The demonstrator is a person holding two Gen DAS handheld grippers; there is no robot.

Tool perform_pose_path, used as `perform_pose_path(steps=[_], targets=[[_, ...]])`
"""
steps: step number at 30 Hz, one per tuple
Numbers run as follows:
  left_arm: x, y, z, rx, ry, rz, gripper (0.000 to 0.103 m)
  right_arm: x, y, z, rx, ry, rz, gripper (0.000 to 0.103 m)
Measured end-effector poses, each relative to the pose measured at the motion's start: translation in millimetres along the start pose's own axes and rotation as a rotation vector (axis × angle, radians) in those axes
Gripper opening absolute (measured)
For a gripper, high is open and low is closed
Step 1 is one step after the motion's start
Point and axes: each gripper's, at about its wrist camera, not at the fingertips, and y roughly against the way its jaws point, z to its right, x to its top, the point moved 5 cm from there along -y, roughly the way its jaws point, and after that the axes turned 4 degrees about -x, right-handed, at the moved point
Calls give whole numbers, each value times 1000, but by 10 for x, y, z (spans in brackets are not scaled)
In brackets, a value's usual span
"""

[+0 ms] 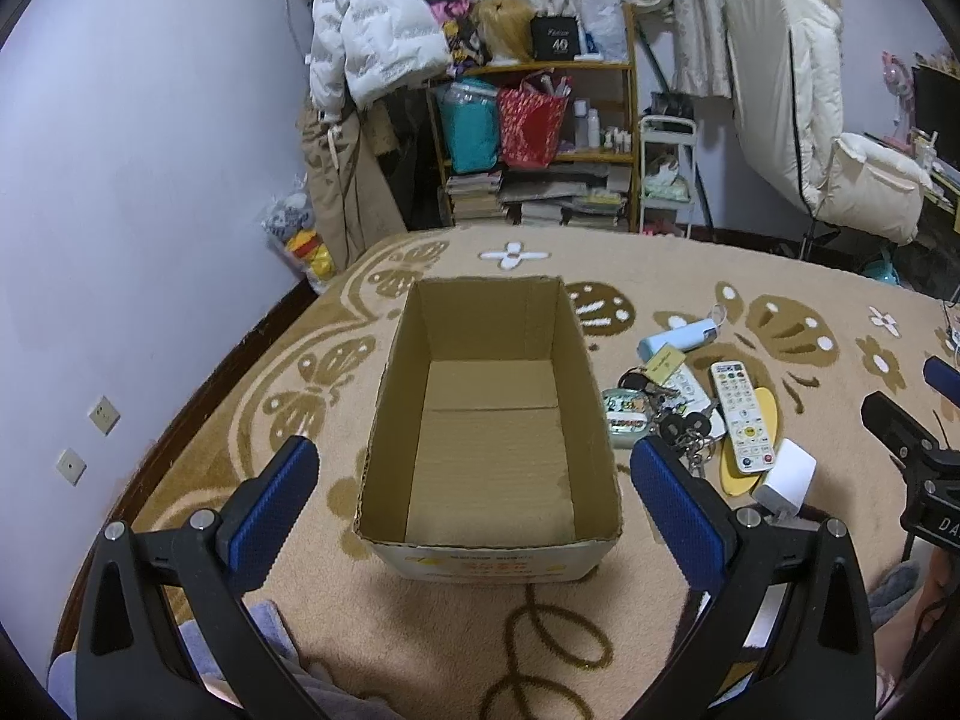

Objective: Organize rigid objects

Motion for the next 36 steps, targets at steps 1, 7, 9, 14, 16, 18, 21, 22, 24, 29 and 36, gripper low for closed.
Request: perform_pose_path(steps=[1, 7, 9, 14, 16, 18, 21, 22, 24, 29, 36], targets=[[-2, -37, -19, -2, 6, -12, 103, -26, -33, 0, 1, -2, -10, 103], [45, -181, -97, -15, 28, -57, 103, -147, -213, 17, 16, -26, -71, 103], [59, -239, -169, -34, 57, -85, 103, -203, -268, 20, 20, -32, -94, 103], [151, -386, -255, -20, 72, -147, 103, -228, -368, 24, 20, -37, -149, 103], [190, -453, -271, -5, 67, -173, 103, -199, -442, 30, 16, -37, -175, 103], [211, -543, -309, 8, 66, -208, 103, -197, -525, 42, 6, -37, -205, 103], [237, -701, -372, 19, 73, -260, 103, -243, -618, 74, 7, -49, -245, 103], [247, -751, -397, 18, 77, -274, 103, -192, -678, 55, 9, -52, -257, 103], [268, -843, -444, 22, 78, -296, 103, -201, -760, 74, 5, -52, -284, 103], [309, -1078, -509, 45, 46, -342, 103, -285, -971, 117, -8, -75, -348, 103], [162, -1369, -665, 47, 97, -396, 103, -490, -1205, 159, -41, -87, -437, 100]])
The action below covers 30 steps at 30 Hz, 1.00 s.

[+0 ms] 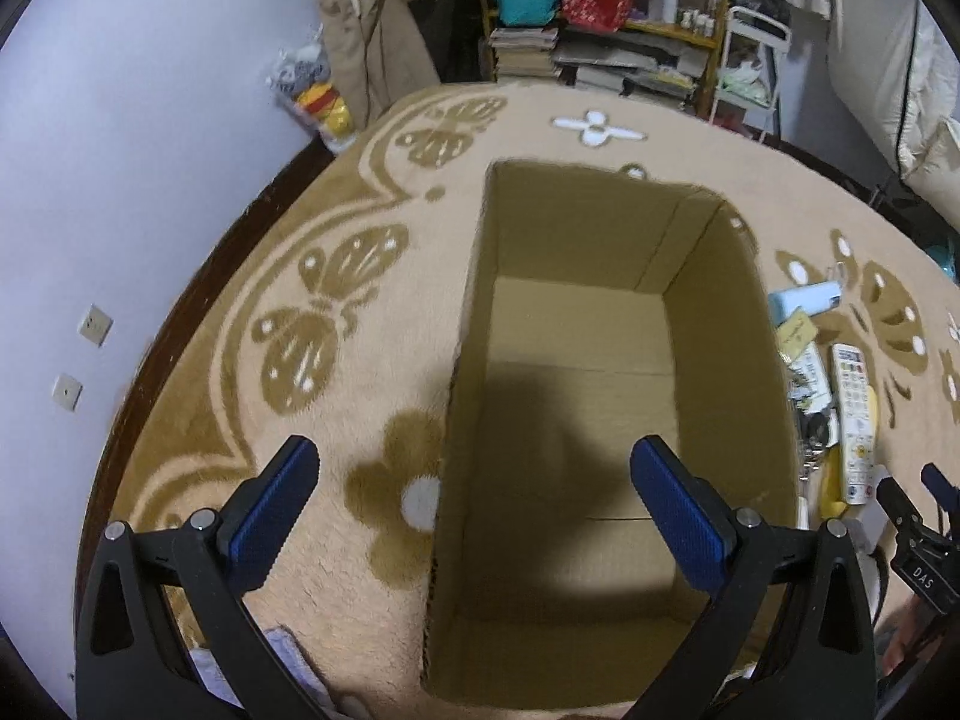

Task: Organize rigid objects
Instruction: 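Move the left gripper to the box wall while the right approaches the white charger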

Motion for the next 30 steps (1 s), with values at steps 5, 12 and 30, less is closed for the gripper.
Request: perform_pose_path(steps=[5, 12, 30], targets=[[-34, -165, -83, -4, 38, -36, 103, -67, -178, 38, -4, -21, -60, 99], [-101, -336, -129, -4, 68, -97, 89, -147, -320, 41, -21, -24, -114, 99], [-254, -546, -161, 21, 62, -203, 37, -275, -436, 92, -36, -50, -200, 85]])
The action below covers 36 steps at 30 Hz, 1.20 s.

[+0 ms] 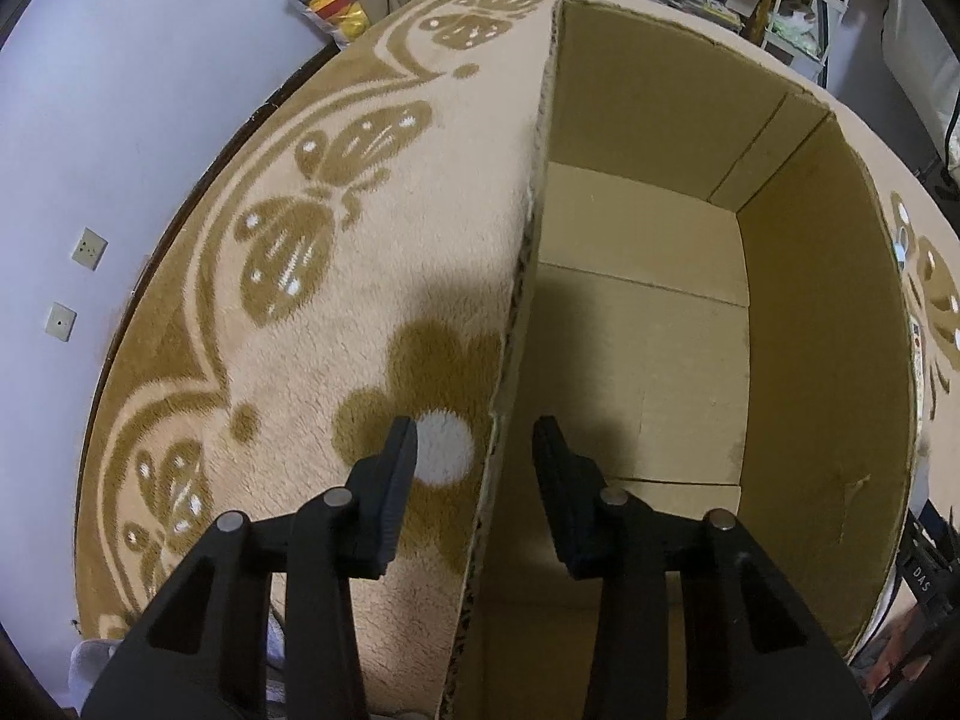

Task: Organize rigid objects
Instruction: 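Grasp the box wall with the left gripper while the right grasps the white charger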

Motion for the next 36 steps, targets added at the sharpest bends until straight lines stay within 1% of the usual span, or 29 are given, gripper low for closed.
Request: perform_pose_path(steps=[2, 4, 6, 8, 11, 20, 25, 30, 33, 36], targets=[[-8, -20, 7, 3, -5, -9, 26, 4, -1, -10, -4, 3, 0, 85], [-7, -39, -5, 0, -1, -16, 21, -1, 2, -3, -2, 2, 0, 85], [-6, -49, -34, -2, 13, -19, 18, 0, 2, 1, -1, 0, -1, 85], [-4, -50, -36, -24, 25, -21, 14, -3, 7, 3, -2, 1, -1, 85], [-12, -55, -14, -19, 10, -18, 10, -3, 7, 3, -2, 2, 0, 85], [-19, -42, 20, -15, -1, -14, 9, 10, 90, 9, -17, 3, 25, 84], [-22, -51, 8, -16, -2, -13, 9, 54, 228, 6, -29, 5, 80, 84], [-18, -64, 10, -9, -7, -13, 10, 115, 405, 30, 34, -20, 146, 84], [-19, -66, 13, -6, -9, -14, 10, 133, 512, -14, 36, -1, 183, 84], [-20, -66, 11, -6, -9, -16, 10, 179, 608, -82, 61, 20, 204, 84]])
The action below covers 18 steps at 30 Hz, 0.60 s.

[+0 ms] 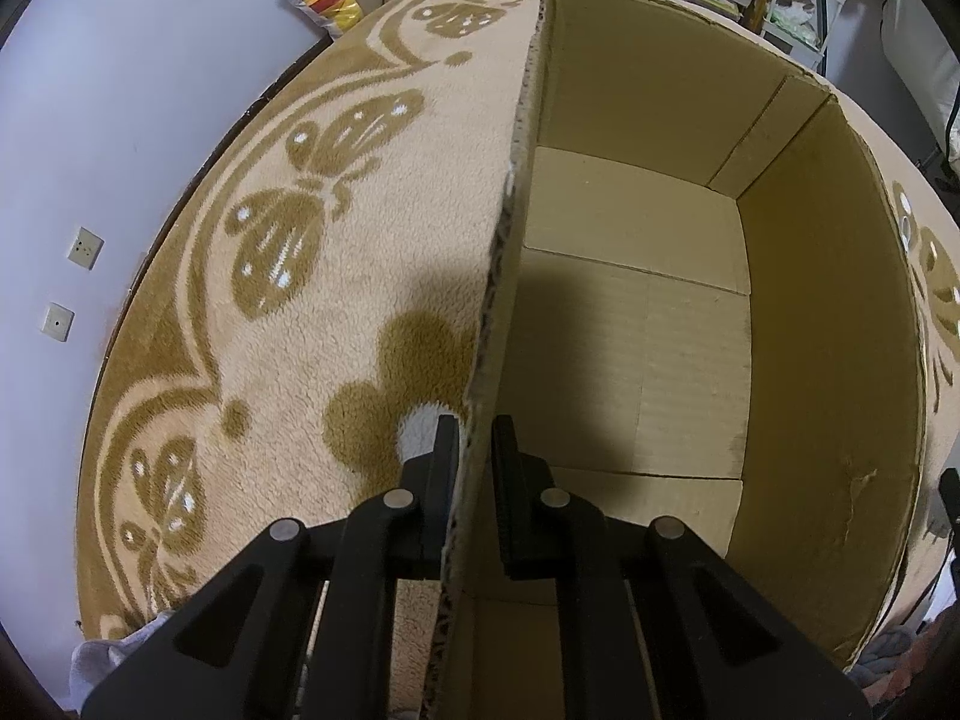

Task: Organize rigid objects
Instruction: 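Grasp the box wall with the left gripper while the right grasps the white charger, then carry the white charger into the box with the right gripper and release it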

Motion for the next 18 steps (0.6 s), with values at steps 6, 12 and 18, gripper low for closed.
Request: perform_pose_path(steps=[6, 12, 18], targets=[[-8, 3, -16, -8, 5, -5, 10, 194, 203, -269, 71, 61, 79, 84], [-8, -4, -34, -11, 7, -7, 10, 460, 284, -637, 142, 99, 127, 84], [-17, -1, -23, 9, -3, 0, 10, 730, 443, -1131, 223, 141, 179, 84]])
